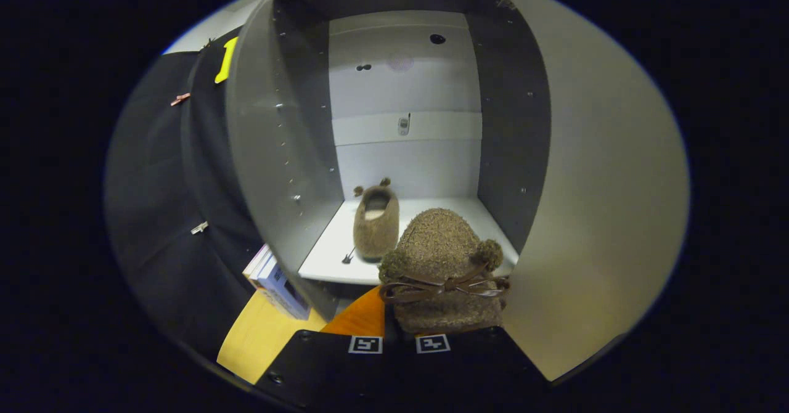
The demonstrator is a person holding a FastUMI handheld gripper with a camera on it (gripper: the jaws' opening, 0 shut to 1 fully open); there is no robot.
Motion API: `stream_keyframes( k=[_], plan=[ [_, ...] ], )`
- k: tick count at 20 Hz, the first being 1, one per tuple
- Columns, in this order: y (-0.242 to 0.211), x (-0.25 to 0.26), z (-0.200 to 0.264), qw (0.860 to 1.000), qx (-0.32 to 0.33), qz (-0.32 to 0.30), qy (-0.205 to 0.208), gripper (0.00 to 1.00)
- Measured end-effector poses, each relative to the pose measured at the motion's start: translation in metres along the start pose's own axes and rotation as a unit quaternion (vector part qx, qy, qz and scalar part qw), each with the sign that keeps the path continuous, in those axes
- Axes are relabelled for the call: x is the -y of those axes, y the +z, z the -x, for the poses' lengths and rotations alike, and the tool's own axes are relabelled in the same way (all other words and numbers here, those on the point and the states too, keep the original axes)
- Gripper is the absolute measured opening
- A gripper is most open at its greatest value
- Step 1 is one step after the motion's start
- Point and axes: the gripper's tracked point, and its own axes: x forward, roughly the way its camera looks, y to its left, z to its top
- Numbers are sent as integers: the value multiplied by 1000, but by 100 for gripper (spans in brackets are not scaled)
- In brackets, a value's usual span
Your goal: Open the shoe cabinet door, grab the shoes and put them into the shoe cabinet, then close the shoe cabinet door.
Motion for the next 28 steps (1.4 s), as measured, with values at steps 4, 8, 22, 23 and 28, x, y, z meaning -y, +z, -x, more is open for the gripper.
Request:
stream_keyframes(
  k=[4,8,22,23,28],
  plan=[
    [28,16,-64,1000,-16,8,-11,5],
    [38,24,-127,998,-42,33,-21,5],
    [37,31,-233,995,-87,-36,-31,5],
    [36,31,-237,995,-91,-38,-33,5],
    [23,25,-248,994,-100,-4,-45,6]
  ],
)
